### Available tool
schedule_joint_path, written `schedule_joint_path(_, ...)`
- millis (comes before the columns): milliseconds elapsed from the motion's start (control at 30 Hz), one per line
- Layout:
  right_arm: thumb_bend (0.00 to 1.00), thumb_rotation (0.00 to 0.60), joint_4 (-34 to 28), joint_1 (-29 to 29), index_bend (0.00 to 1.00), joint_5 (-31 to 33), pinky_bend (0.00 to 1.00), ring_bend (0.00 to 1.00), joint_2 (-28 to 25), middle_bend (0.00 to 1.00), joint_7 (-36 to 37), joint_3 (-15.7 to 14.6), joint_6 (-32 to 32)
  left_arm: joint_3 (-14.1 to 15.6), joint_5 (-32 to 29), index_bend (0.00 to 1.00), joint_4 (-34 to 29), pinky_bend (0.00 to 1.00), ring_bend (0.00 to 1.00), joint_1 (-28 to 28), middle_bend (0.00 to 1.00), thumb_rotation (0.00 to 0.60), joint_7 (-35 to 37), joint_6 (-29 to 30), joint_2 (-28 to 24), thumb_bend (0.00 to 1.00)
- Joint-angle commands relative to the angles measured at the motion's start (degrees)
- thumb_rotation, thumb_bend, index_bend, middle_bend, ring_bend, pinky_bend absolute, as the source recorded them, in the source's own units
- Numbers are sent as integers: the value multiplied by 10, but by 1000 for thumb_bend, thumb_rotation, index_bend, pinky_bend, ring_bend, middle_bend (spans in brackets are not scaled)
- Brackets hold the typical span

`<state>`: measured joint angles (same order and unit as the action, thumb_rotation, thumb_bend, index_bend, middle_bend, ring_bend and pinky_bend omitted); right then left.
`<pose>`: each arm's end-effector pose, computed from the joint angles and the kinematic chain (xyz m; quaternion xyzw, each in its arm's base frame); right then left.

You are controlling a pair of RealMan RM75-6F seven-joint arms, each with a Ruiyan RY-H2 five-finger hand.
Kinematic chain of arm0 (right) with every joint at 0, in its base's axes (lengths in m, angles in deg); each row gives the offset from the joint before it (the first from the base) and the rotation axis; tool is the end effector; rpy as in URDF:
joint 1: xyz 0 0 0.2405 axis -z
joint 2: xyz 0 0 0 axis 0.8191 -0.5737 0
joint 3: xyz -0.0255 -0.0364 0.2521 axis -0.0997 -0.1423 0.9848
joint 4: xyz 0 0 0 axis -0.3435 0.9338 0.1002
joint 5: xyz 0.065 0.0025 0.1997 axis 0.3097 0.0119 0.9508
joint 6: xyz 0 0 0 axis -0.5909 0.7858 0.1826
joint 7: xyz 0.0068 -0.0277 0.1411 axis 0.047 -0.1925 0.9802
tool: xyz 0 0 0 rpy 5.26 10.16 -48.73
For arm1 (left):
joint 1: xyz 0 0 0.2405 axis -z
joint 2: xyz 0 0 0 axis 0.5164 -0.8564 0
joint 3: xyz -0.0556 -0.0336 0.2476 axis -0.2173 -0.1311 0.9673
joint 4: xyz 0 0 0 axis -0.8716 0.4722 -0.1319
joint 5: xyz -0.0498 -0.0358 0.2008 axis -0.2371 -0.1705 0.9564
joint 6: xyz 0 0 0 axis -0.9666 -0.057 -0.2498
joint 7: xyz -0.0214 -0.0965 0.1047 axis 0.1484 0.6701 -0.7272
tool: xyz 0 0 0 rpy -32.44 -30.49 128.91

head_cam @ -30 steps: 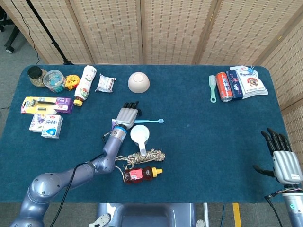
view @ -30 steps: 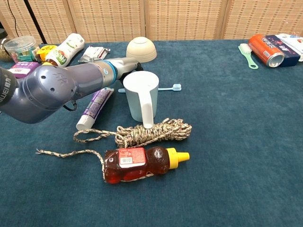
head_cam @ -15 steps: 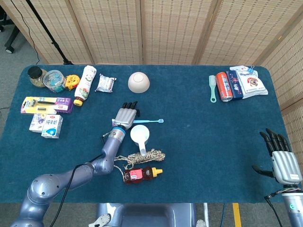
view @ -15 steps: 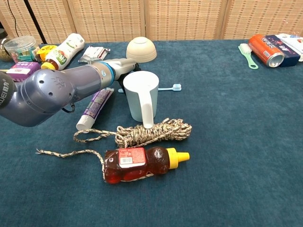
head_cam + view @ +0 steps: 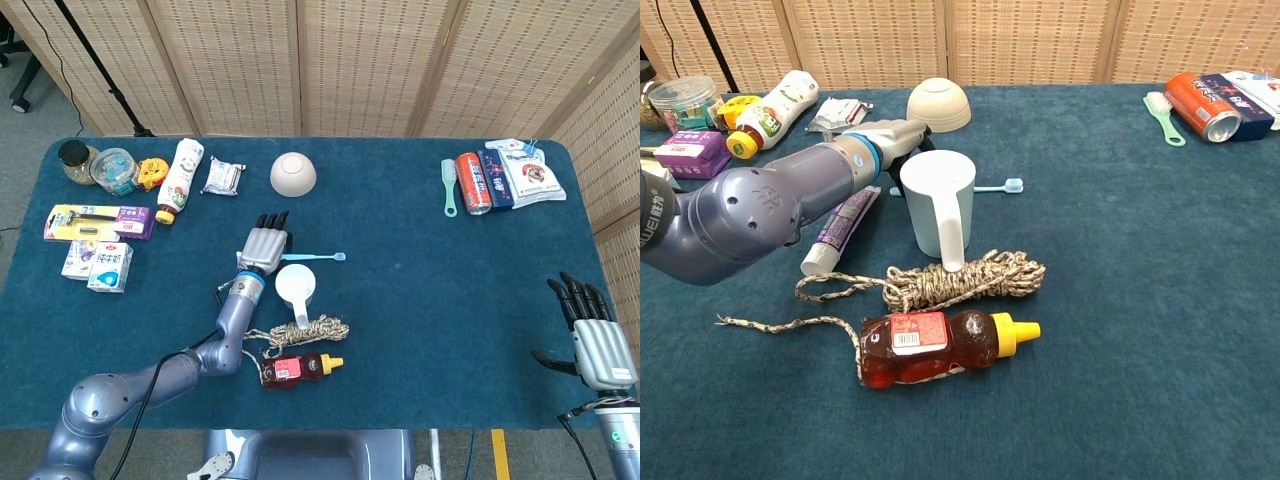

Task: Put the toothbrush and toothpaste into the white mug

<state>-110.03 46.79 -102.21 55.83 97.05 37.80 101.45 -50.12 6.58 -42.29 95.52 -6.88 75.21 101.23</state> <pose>-0.3293 -0.2012 0.1577 0.5851 -0.4182 0.4146 0.5576 -0.0796 0.4261 -0.1184 -0.7160 -0.4255 -0.3104 0.4581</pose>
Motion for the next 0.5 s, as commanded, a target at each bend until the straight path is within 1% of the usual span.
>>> schedule_joint_path(33, 0, 600, -1, 1, 0, -1, 0, 0, -1, 0, 1, 1, 0, -2, 4, 485, 4, 0, 0, -1, 0, 600, 0, -1, 4, 378)
schedule_joint_path(233, 0, 600, -1, 2, 0, -2, 0, 0, -1, 0, 2, 2, -2, -7, 15, 457, 17, 0, 0, 0, 0, 600, 1, -1, 13, 376)
schedule_joint_path(500, 0, 600, -1, 3, 0, -4, 0, 0, -2, 0, 3, 4, -4, -12, 22, 454, 33, 0, 0, 0, 0, 600, -6, -9, 22, 375)
